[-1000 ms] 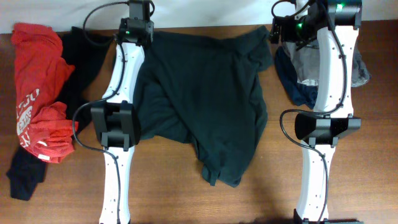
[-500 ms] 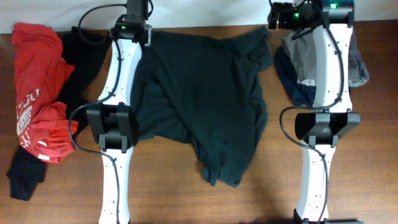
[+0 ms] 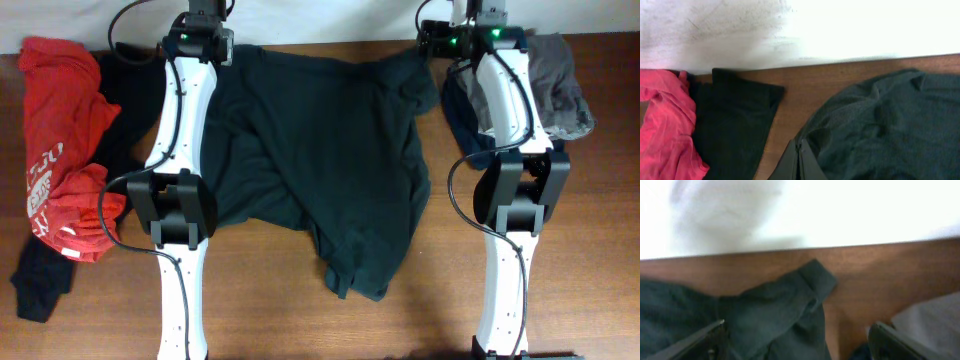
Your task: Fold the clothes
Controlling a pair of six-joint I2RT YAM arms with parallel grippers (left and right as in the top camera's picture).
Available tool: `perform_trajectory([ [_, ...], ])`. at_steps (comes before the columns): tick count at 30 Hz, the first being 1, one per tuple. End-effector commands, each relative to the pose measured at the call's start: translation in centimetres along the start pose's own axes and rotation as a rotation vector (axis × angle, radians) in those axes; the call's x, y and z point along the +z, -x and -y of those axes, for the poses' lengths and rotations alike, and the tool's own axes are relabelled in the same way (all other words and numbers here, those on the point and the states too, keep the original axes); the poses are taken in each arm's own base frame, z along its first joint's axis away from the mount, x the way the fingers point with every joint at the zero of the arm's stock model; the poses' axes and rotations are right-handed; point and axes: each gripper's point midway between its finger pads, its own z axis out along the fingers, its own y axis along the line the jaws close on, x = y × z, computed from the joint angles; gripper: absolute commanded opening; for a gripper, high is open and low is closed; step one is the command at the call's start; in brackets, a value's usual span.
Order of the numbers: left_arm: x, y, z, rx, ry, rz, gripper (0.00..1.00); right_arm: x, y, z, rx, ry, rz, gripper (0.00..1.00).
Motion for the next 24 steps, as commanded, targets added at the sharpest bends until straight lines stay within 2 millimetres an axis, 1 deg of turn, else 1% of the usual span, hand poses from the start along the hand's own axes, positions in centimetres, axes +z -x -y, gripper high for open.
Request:
perform_trajectory([
  [1,-2.0,1.5,-1.3,-0.018,0.013,0.037,0.01,1.8,-1.2,-0.1,0.092,0.014,0.005,0.89],
  [5,-2.0,1.4,-1.2,-0.015,0.011,0.03,0.01,3.7,-1.8,0.0,0.15,0.027,0.048,0.86],
  [10,-2.0,1.0,-1.2,-0.01,0.01,0.017,0.01,5.5,-2.4,-1.3,0.132,0.064,0.072,0.86],
  [11,-2.0,0.9,-1.2,-0.008,0.01,0.013,0.01,6.0,-2.7,-1.4,0.129,0.066,0.071,0.86],
  [15,-2.0,0.6,-1.2,-0.002,0.01,0.0,0.01,7.1,-3.3,-2.0,0.123,0.072,0.074,0.86],
  [24,-2.0,0.6,-1.2,-0.002,0.01,-0.001,0.01,9.0,-4.3,-0.5,0.183,0.004,0.096,0.8],
])
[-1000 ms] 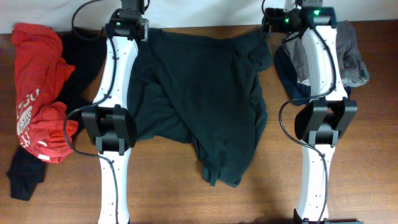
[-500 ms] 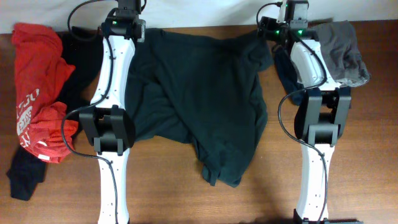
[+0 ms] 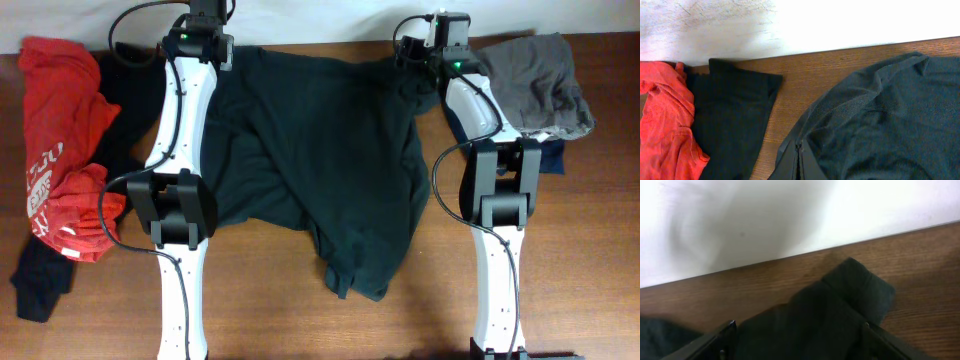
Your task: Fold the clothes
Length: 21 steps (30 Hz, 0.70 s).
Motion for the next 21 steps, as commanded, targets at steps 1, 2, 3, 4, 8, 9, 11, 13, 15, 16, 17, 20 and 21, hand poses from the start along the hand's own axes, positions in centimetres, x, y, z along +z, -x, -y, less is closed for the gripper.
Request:
perform_trajectory([
  [1,-2.1,1.6,-1.3,-0.019,0.013,0.043,0.01,1.2,-1.2,1.4,0.034,-0.043,0.001,0.8],
  [2,-2.1,1.6,-1.3,-0.019,0.013,0.043,0.01,1.3,-1.1,1.5,0.044,-0.046,0.007,0.78],
  [3,-2.1,1.6,-1.3,-0.019,0.013,0.043,0.01,1.4,-1.1,1.8,0.056,-0.06,0.012,0.76],
  [4,-2.1,1.6,-1.3,-0.019,0.013,0.043,0.01,1.5,-1.2,2.1,0.071,-0.077,0.019,0.75],
  [8,-2.0,1.5,-1.5,-0.023,0.016,0.042,0.01,2.0,-1.1,2.4,0.079,-0.087,0.037,0.71],
  [9,-1.9,1.5,-1.7,-0.024,0.017,0.041,0.01,2.1,-1.2,2.7,0.083,-0.099,0.041,0.7],
  [11,-1.9,1.5,-1.8,-0.026,0.019,0.04,0.01,2.1,-1.2,3.3,0.103,-0.131,0.051,0.7],
  [13,-1.8,1.4,-2.0,-0.028,0.02,0.038,0.01,2.1,-1.1,3.8,0.106,-0.153,0.06,0.7],
  [15,-1.8,1.4,-2.0,-0.028,0.02,0.038,0.01,2.1,-1.1,4.5,0.126,-0.184,0.071,0.7],
  [16,-1.8,1.4,-2.0,-0.028,0.02,0.038,0.01,2.1,-1.0,4.5,0.126,-0.183,0.076,0.7],
  [17,-1.8,1.4,-2.0,-0.028,0.02,0.038,0.01,2.1,-1.0,4.6,0.127,-0.184,0.076,0.7],
  [20,-1.8,1.4,-2.0,-0.028,0.02,0.038,0.01,2.2,-0.9,4.7,0.127,-0.181,0.084,0.69],
  [21,-1.8,1.4,-2.0,-0.028,0.021,0.039,0.01,2.3,-0.9,4.7,0.127,-0.18,0.085,0.66],
])
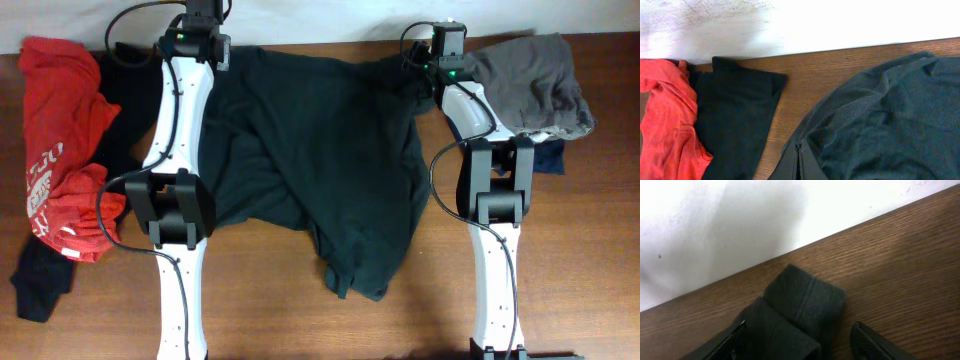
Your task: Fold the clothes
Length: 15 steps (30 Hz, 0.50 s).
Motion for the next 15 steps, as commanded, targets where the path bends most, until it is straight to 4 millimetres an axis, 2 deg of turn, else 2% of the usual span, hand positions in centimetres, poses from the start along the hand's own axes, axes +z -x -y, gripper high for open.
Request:
perform_trajectory([
  [1,-2.0,1.6,-1.5,-0.023,0.015,0.043,0.01,0.5,-0.3,1.0,0.018,-0.033,0.008,0.61],
  [3,-2.0,1.6,-1.5,-0.023,0.015,0.043,0.01,0.6,-0.5,1.0,0.033,-0.029,0.005,0.38],
  [4,-2.0,1.6,-1.5,-0.023,0.015,0.043,0.01,0.6,-0.6,0.9,0.04,-0.022,0.002,0.32],
  [5,-2.0,1.6,-1.5,-0.024,0.016,0.046,0.01,0.7,-0.6,0.5,0.04,0.0,-0.003,0.16],
  [6,-2.0,1.7,-1.5,-0.025,0.016,0.048,0.01,0.6,-0.6,0.3,0.041,0.011,-0.003,0.06],
  [11,-2.0,2.8,-2.0,-0.048,0.024,0.094,0.01,0.1,1.0,-0.9,0.013,0.078,0.009,0.04],
  [15,-2.3,4.2,-3.6,-0.086,0.042,0.151,0.01,-1.5,4.0,-0.9,-0.025,0.095,0.018,0.04],
])
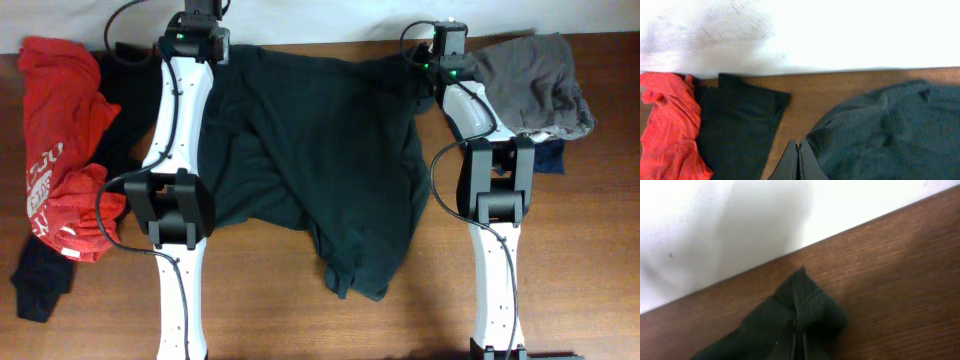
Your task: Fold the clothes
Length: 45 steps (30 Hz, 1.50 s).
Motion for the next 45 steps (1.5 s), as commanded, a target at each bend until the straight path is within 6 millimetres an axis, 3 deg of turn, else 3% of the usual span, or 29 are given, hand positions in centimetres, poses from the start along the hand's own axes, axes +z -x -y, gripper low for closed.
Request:
perform_trajectory([
  [1,-2.3,3.0,-3.4,-0.057,0.037,0.086,0.01,-2.2,4.7,-0.5,-0.054,0.04,0.047,0.04],
  [9,-3.5,4.4,-6.6,-0.101,0.068,0.13,0.01,-8.7,11.6,0.1,-0.124,-0.002,0.064,0.04],
  [15,-4.9,5.3,-7.7,-0.117,0.078,0.16,0.01,-12.9,12.8,-0.3,-0.155,0.025,0.019,0.04],
  [23,-6.5,6.5,-10.6,-0.108,0.112,0.2,0.01,-16.8,10.6,-1.2,-0.227,0.059,-0.121,0.04],
  [32,-5.7,4.6,-12.9,-0.114,0.128,0.135,0.01,-21.6,6.1,-1.2,-0.217,0.064,-0.346,0.04],
  [39,-5.4,2.1,-12.5,-0.048,0.114,0.031,0.01,-26.0,4.4,-1.2,-0.216,0.045,-0.449,0.04],
  [45,-5.6,-2.9,-11.7,0.03,0.079,-0.172,0.01,-27.7,5.0,-2.0,-0.195,0.056,-0.435,0.04],
])
